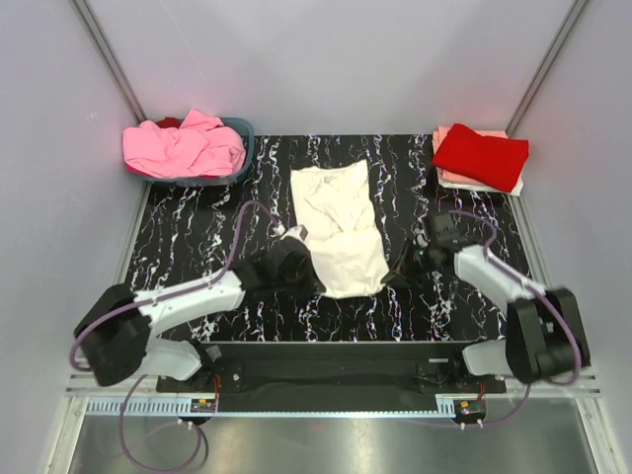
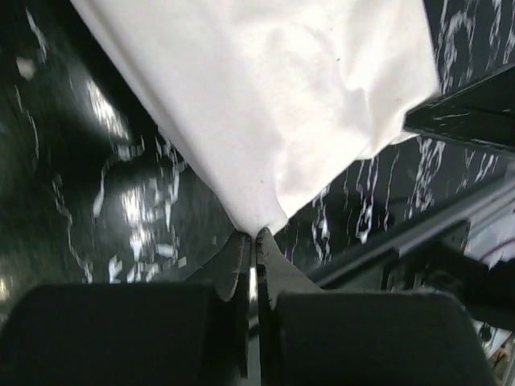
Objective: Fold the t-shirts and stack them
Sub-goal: Fold the tshirt
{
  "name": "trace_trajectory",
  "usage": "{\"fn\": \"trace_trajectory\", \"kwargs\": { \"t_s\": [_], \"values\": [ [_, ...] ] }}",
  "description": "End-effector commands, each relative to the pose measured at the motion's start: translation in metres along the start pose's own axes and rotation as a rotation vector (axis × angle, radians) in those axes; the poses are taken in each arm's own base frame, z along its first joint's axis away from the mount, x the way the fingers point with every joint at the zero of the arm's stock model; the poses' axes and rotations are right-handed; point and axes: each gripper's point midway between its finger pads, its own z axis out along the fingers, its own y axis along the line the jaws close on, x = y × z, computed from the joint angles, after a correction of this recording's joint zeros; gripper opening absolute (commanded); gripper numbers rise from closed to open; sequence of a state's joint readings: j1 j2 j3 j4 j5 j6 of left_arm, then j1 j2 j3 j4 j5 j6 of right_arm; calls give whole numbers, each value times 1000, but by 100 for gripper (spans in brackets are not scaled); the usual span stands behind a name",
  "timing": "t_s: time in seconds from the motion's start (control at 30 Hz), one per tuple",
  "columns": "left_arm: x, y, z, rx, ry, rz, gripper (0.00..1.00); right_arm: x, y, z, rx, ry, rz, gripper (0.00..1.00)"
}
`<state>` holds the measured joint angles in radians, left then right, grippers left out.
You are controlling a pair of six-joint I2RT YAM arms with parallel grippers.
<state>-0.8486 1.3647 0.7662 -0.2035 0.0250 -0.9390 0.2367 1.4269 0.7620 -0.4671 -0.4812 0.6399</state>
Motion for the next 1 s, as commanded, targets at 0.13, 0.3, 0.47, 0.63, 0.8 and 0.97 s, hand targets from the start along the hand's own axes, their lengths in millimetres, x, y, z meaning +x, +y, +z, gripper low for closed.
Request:
{"fn": "trace_trajectory", "kwargs": {
  "t_s": [0.13, 0.3, 0.47, 0.63, 0.8, 0.97],
  "values": [
    [51, 12, -54, -42, 1, -62, 0, 80, 9, -50, -39, -11, 7, 0],
    [53, 12, -89, -34, -25, -99, 0, 97, 22, -80, -101, -59, 51, 0],
    [23, 1, -114, -69, -103, -43, 4, 81, 45, -95, -113, -96, 23, 0],
    [-5, -4, -119, -114, -130, 1, 4, 59, 57, -105, -67, -162, -21, 0],
    [-23, -9, -116, -127, -134, 14, 4, 46, 66, -105, -56, -187, -37, 0],
    [-44, -16, -113, -122, -138, 24, 4, 34, 72, -100, -42, -195, -45, 0]
  ]
}}
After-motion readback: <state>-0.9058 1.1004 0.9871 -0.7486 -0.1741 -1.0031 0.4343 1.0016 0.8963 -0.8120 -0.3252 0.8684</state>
